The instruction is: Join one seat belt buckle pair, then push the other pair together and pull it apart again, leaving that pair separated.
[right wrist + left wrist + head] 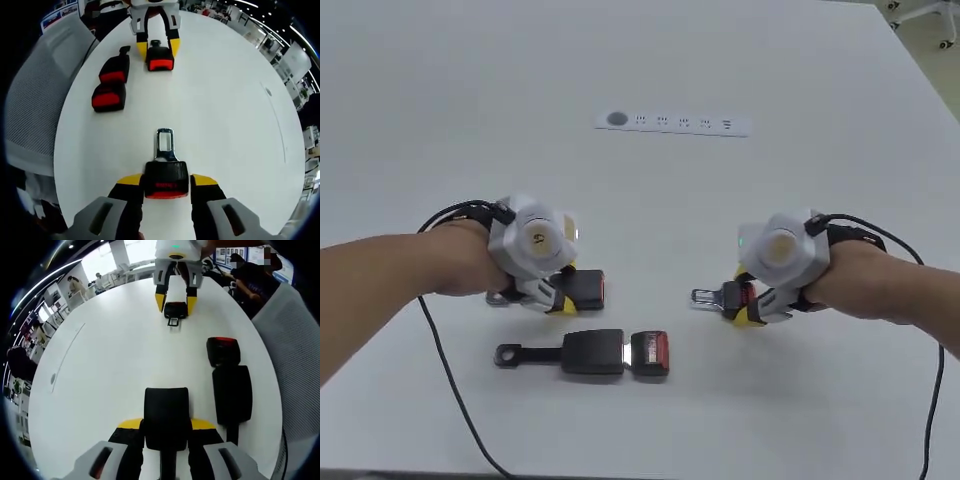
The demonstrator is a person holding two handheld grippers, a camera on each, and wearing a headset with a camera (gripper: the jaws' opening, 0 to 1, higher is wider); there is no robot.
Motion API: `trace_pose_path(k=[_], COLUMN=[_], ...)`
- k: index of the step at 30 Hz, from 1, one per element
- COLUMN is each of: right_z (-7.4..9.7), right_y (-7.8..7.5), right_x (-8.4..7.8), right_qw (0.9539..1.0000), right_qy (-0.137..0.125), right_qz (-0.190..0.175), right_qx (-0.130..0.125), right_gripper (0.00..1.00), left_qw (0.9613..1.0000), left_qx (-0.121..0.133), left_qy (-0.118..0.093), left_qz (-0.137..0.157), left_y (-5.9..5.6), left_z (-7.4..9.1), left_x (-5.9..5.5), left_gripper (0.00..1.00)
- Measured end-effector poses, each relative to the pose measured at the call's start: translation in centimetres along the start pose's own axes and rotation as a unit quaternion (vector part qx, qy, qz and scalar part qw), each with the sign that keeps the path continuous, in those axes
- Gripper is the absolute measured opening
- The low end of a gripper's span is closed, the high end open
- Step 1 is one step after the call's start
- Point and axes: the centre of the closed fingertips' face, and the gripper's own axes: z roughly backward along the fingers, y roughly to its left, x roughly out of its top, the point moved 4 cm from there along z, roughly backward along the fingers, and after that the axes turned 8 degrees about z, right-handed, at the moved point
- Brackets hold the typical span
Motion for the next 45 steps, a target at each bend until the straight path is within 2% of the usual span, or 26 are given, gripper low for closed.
trace_pose_path(k=[2, 4, 7, 9, 14, 16, 21, 22, 26, 28, 29, 30, 34, 36, 38, 39, 43, 45], right_z=[0.0, 0.1, 0.4, 0.6, 2.2, 2.7, 3.1, 3.4, 3.8, 4.1, 4.2, 4.6, 5.4, 5.5, 5.8, 6.0, 6.4, 6.5], right_y=[0.0, -0.1, 0.0, -0.1, -0.2, 0.0, 1.2, 1.4, 2.6, 3.4, 3.7, 4.2, 5.3, 5.7, 6.1, 6.5, 7.6, 8.1], right_x=[0.0, -0.1, 0.0, 0.3, 1.2, 1.4, 1.6, 1.8, 1.9, 2.0, 2.1, 2.1, 2.0, 1.6, 1.6, 1.7, 1.7, 1.7], right_qw=[1.0, 0.9998, 0.9995, 0.9992, 0.9964, 0.9948, 0.9906, 0.9885, 0.9851, 0.9816, 0.9803, 0.9784, 0.9709, 0.9671, 0.9626, 0.9593, 0.9557, 0.9501], right_qy=[0.0, -0.003, -0.01, -0.016, -0.042, -0.052, -0.071, -0.078, -0.087, -0.094, -0.095, -0.099, -0.109, -0.112, -0.118, -0.124, -0.129, -0.136], right_qz=[-0.004, -0.014, -0.025, -0.03, -0.057, -0.067, -0.093, -0.104, -0.122, -0.141, -0.146, -0.155, -0.184, -0.196, -0.211, -0.224, -0.233, -0.249], right_qx=[-0.006, -0.012, -0.017, -0.022, -0.046, -0.056, -0.071, -0.077, -0.085, -0.09, -0.092, -0.096, -0.108, -0.116, -0.122, -0.12, -0.124, -0.129], right_gripper=[0.36, 0.38, 0.38, 0.38, 0.41, 0.42, 0.45, 0.47, 0.52, 0.55, 0.57, 0.58, 0.62, 0.64, 0.67, 0.69, 0.71, 0.74], left_qw=[1.0, 1.0, 0.9999, 0.9999, 0.9985, 0.9974, 0.9936, 0.9917, 0.9871, 0.982, 0.9773, 0.9748, 0.9714, 0.9676, 0.9645, 0.9624, 0.9537, 0.9457], left_qx=[0.001, 0.001, 0.005, 0.01, 0.028, 0.039, 0.057, 0.061, 0.074, 0.084, 0.088, 0.091, 0.106, 0.113, 0.118, 0.12, 0.136, 0.147], left_qy=[0.003, 0.004, 0.004, 0.001, -0.027, -0.036, -0.058, -0.068, -0.082, -0.092, -0.106, -0.113, -0.114, -0.117, -0.118, -0.121, -0.131, -0.14], left_qz=[0.006, -0.001, 0.008, 0.013, 0.038, 0.048, 0.077, 0.091, 0.116, 0.142, 0.161, 0.17, 0.179, 0.193, 0.205, 0.212, 0.234, 0.254], left_y=[-0.1, -0.3, -0.1, -0.2, -0.3, -0.3, -1.1, -1.3, -2.1, -2.7, -3.0, -3.2, -4.3, -4.6, -4.9, -5.1, -5.7, -6.1], left_z=[0.0, 0.0, 0.2, 0.6, 2.4, 2.8, 4.6, 4.8, 6.0, 7.1, 7.3, 7.6, 9.3, 9.8, 10.1, 10.2, 11.0, 11.4], left_x=[0.1, 0.1, -0.3, -0.4, 0.2, 0.0, -0.3, -0.5, -1.5, -1.8, -2.1, -2.4, -3.8, -4.8, -5.4, -5.7, -6.9, -7.3], left_gripper=[0.35, 0.37, 0.46, 0.47, 0.47, 0.47, 0.48, 0.48, 0.51, 0.55, 0.57, 0.58, 0.65, 0.66, 0.69, 0.7, 0.76, 0.77])
